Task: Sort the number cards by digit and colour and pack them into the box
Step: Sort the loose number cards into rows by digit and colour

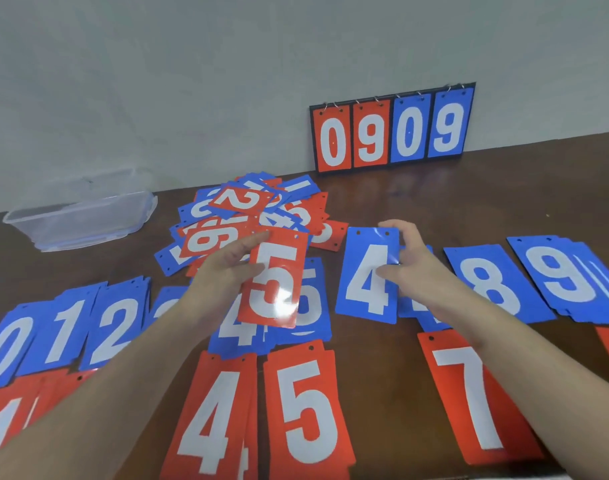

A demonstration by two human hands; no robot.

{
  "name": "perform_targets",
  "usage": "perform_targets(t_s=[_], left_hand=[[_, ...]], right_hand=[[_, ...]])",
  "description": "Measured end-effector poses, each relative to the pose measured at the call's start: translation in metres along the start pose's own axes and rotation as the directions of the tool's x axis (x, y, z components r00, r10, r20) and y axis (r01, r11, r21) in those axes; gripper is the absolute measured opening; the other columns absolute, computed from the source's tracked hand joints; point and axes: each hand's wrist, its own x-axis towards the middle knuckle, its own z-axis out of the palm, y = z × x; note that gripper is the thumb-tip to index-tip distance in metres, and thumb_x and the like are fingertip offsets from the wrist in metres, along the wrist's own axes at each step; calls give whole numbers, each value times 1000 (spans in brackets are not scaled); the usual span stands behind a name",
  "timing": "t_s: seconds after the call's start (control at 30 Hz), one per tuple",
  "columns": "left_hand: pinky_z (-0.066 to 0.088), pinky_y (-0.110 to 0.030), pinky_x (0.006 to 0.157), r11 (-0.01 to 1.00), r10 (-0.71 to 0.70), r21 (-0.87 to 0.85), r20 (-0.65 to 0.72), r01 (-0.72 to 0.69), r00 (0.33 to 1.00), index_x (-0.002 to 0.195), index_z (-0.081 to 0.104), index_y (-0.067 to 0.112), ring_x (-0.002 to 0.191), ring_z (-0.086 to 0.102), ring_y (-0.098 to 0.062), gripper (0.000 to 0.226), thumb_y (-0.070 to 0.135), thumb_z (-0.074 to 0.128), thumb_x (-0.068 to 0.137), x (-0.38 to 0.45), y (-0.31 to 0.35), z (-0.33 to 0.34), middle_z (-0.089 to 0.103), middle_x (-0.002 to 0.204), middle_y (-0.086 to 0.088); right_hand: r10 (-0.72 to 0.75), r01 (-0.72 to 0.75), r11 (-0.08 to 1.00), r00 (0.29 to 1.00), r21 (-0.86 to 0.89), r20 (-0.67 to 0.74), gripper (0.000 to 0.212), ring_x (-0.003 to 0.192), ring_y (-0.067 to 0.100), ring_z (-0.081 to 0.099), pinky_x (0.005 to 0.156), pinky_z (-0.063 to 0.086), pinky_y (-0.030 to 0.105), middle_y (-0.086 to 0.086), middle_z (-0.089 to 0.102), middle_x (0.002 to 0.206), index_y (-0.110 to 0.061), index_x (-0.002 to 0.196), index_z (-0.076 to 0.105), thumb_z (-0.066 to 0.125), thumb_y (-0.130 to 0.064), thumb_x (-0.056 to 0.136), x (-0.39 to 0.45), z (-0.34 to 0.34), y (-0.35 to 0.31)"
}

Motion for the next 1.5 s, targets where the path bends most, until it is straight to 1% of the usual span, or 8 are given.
perform_targets(t_s=[0.1, 0.57, 0.67, 0.8, 0.93, 1.0, 1.27, 1.5], left_hand=[[58, -52, 90, 997, -30, -70, -71, 25, 997, 121, 70, 40, 104, 73, -22, 39, 11, 59, 99, -10, -2, -13, 72, 122, 8], [64, -37, 66, 986, -14, -161, -359, -47, 933, 121, 64, 37, 87, 76, -17, 42, 3, 63, 96, -69, -25, -106, 74, 106, 7], [62, -35, 62, 986, -35, -165, -353, -25, 935, 127, 58, 39, 87, 76, -16, 47, 4, 63, 96, -76, -29, -115, 72, 107, 6], [63, -39, 70, 988, -54, -153, -303, 7, 951, 132, 52, 44, 92, 75, -16, 53, 6, 64, 96, -82, -33, -122, 71, 111, 8], [62, -46, 78, 990, -63, -141, -256, 27, 965, 135, 49, 45, 97, 74, -18, 57, 8, 66, 95, -81, -33, -123, 70, 114, 9], [62, -49, 80, 988, -61, -152, -230, 26, 971, 135, 51, 40, 100, 74, -20, 56, 7, 67, 94, -78, -32, -120, 71, 116, 6], [64, -40, 74, 977, -112, -183, -12, 108, 994, 109, 53, 14, 96, 75, -28, 25, 8, 69, 91, -63, -23, -69, 76, 105, -10], [62, -30, 70, 992, -125, 49, 268, 116, 955, 101, 51, 6, 94, 75, -28, 21, 7, 70, 92, -53, -21, -12, 75, 101, -17]], right_hand=[[-11, 10, 999, 1000, 36, 17, 49, 93, 20, 75, 80, 61, 56, 5, 71, 113, -44, 119, 41, 60, -5, 98, 0, 12, -3], [-55, 80, 987, 983, -140, 176, 36, 83, 25, 75, 72, 60, 50, 9, 70, 103, -37, 105, 42, 67, -14, 95, 29, 130, -41], [-90, 125, 969, 982, -214, 164, 35, 62, 13, 65, 52, 50, 30, 4, 64, 89, -31, 111, 40, 65, -14, 96, 35, 153, -48], [-202, 242, 881, 969, -407, 140, 40, 57, 15, 55, 48, 41, 27, 3, 57, 99, -33, 114, 37, 65, -13, 93, 41, 175, -47], [-325, 306, 669, 940, -677, 103, 54, 122, 25, 47, 100, 38, 42, 0, 55, 130, -34, 134, 43, 72, -28, 88, 43, 180, -38], [-382, 331, 637, 920, -697, 88, 58, 131, 24, 39, 106, 31, 43, -3, 50, 140, -32, 139, 44, 73, -33, 88, 42, 174, -36], [-388, 288, 765, 920, -577, -54, 37, 122, 21, 47, 98, 35, 39, -6, 59, 127, -26, 130, 53, 62, -25, 94, 30, 123, -21], [-373, 243, 841, 908, -483, -193, 27, 112, 17, 57, 96, 51, 45, -10, 63, 110, -23, 120, 59, 63, -19, 94, 10, 85, -7]])
